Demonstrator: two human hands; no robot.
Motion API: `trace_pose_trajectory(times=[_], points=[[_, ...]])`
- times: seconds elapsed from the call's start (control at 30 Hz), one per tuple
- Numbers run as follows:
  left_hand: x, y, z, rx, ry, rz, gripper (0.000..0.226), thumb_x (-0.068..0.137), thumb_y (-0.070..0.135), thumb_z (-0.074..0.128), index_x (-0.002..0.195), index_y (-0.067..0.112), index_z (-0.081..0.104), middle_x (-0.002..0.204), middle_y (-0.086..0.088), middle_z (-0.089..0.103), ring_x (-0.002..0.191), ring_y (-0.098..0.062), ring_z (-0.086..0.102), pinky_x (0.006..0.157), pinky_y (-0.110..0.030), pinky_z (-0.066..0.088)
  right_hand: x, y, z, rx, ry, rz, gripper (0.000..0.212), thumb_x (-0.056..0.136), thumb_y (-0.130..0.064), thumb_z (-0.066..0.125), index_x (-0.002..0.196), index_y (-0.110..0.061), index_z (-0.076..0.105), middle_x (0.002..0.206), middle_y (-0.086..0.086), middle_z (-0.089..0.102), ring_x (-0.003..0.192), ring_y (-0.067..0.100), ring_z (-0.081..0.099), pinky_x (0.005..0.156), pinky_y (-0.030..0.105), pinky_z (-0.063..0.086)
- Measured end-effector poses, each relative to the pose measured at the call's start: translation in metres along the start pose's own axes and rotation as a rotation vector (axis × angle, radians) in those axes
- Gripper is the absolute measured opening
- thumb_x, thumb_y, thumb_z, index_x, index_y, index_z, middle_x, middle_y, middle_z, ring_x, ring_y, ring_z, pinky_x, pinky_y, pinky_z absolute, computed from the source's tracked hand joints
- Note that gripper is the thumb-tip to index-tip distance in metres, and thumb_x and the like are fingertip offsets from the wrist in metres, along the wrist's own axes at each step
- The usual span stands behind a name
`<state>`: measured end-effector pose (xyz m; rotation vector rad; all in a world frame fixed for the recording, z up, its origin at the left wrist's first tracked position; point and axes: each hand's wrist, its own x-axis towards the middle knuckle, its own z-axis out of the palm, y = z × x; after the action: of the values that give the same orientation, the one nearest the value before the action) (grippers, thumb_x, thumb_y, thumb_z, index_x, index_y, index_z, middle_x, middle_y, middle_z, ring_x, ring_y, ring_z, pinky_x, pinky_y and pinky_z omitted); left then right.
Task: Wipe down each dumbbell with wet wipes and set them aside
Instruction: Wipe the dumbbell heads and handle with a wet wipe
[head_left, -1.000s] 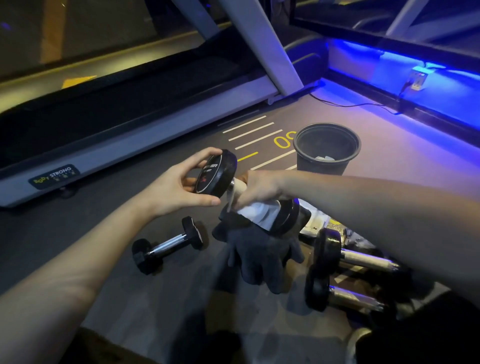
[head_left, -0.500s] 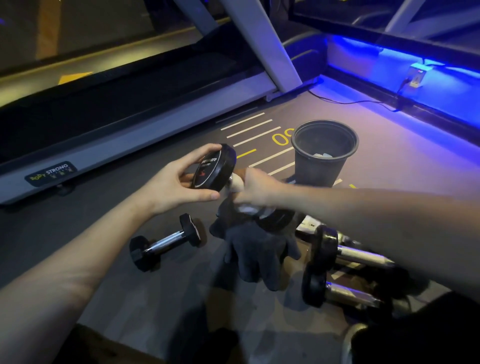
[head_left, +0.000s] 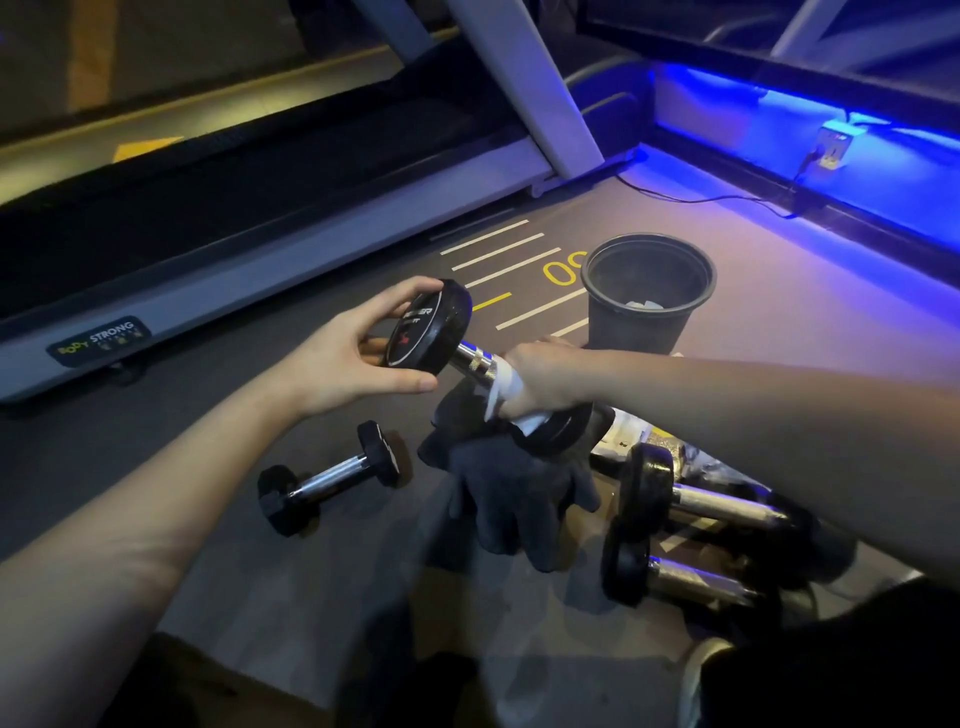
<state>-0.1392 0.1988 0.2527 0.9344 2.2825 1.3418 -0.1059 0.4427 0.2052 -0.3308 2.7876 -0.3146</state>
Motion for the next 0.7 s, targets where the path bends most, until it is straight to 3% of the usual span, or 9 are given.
trace_pose_trajectory(times=[0.07, 0.1, 0.17, 0.27, 0.33, 0.47, 0.53, 0.7], points=[[-0.002, 0.000, -0.001, -0.017, 0.002, -0.015, 0.090, 0.065, 0.024, 0.092, 0.140, 0.047, 0.049, 0.137, 0.009, 0.057, 0.109, -0.009, 0.069, 0.100, -0.026, 0.053, 0.000, 0.005, 0.003, -0.105, 0.000, -0.019, 0.027, 0.083, -0.044, 0.067, 0.093, -0.023, 0.053, 0.088, -0.002, 0.059, 0.102, 0.028, 0.061, 0.100, 0.038, 0.037], [-0.003, 0.000, -0.001, -0.023, 0.001, -0.018, 0.090, 0.062, 0.029, 0.091, 0.139, 0.048, 0.049, 0.138, 0.006, 0.056, 0.109, -0.010, 0.069, 0.100, -0.027, 0.053, 0.000, 0.007, 0.004, -0.124, 0.000, -0.027, 0.033, 0.082, -0.047, 0.068, 0.100, -0.022, 0.054, 0.096, 0.000, 0.061, 0.108, 0.028, 0.060, 0.104, 0.040, 0.034], [-0.004, 0.001, 0.000, -0.015, -0.001, -0.016, 0.088, 0.063, 0.026, 0.091, 0.136, 0.052, 0.050, 0.132, 0.019, 0.059, 0.114, -0.006, 0.067, 0.098, -0.023, 0.053, 0.001, 0.015, 0.004, -0.088, -0.025, -0.043, 0.055, 0.079, -0.054, 0.074, 0.115, -0.017, 0.054, 0.114, 0.004, 0.063, 0.115, 0.028, 0.056, 0.100, 0.039, 0.037], [-0.004, 0.003, 0.001, -0.005, -0.002, -0.014, 0.085, 0.066, 0.017, 0.088, 0.133, 0.055, 0.051, 0.127, 0.026, 0.059, 0.114, -0.002, 0.066, 0.097, -0.020, 0.052, -0.007, 0.023, -0.015, 0.247, -0.051, -0.074, 0.081, 0.071, -0.050, 0.085, 0.134, -0.015, 0.047, 0.132, 0.003, 0.054, 0.121, 0.021, 0.053, 0.102, 0.037, 0.044], [-0.004, 0.003, -0.001, -0.012, -0.007, -0.025, 0.088, 0.065, 0.022, 0.090, 0.136, 0.052, 0.049, 0.134, 0.017, 0.055, 0.112, -0.008, 0.069, 0.100, -0.025, 0.053, -0.014, 0.024, -0.031, 0.400, 0.035, -0.108, 0.076, 0.075, -0.044, 0.084, 0.137, -0.017, 0.050, 0.131, 0.001, 0.053, 0.118, 0.014, 0.053, 0.103, 0.032, 0.045], [-0.002, 0.002, -0.002, -0.008, -0.018, -0.048, 0.091, 0.062, 0.034, 0.089, 0.141, 0.049, 0.046, 0.142, -0.001, 0.049, 0.107, -0.023, 0.073, 0.104, -0.038, 0.052, -0.023, 0.018, -0.033, 0.651, 0.257, -0.103, 0.040, 0.081, -0.036, 0.081, 0.114, -0.016, 0.072, 0.103, 0.006, 0.074, 0.088, 0.011, 0.065, 0.084, 0.026, 0.051], [-0.001, 0.003, -0.003, -0.004, -0.013, -0.054, 0.092, 0.061, 0.034, 0.089, 0.141, 0.048, 0.046, 0.141, -0.002, 0.049, 0.105, -0.025, 0.074, 0.104, -0.039, 0.052, -0.023, 0.017, -0.021, 0.520, 0.252, -0.090, 0.043, 0.076, -0.039, 0.084, 0.114, -0.019, 0.075, 0.102, -0.003, 0.075, 0.091, 0.008, 0.067, 0.087, 0.028, 0.052], [-0.003, 0.005, -0.002, -0.003, -0.013, -0.073, 0.091, 0.061, 0.033, 0.089, 0.140, 0.049, 0.046, 0.139, 0.001, 0.049, 0.102, -0.020, 0.074, 0.103, -0.036, 0.053, -0.025, 0.022, 0.002, 0.247, 0.278, -0.032, 0.048, 0.076, -0.040, 0.082, 0.121, -0.024, 0.073, 0.111, -0.002, 0.074, 0.102, 0.016, 0.066, 0.089, 0.035, 0.054]])
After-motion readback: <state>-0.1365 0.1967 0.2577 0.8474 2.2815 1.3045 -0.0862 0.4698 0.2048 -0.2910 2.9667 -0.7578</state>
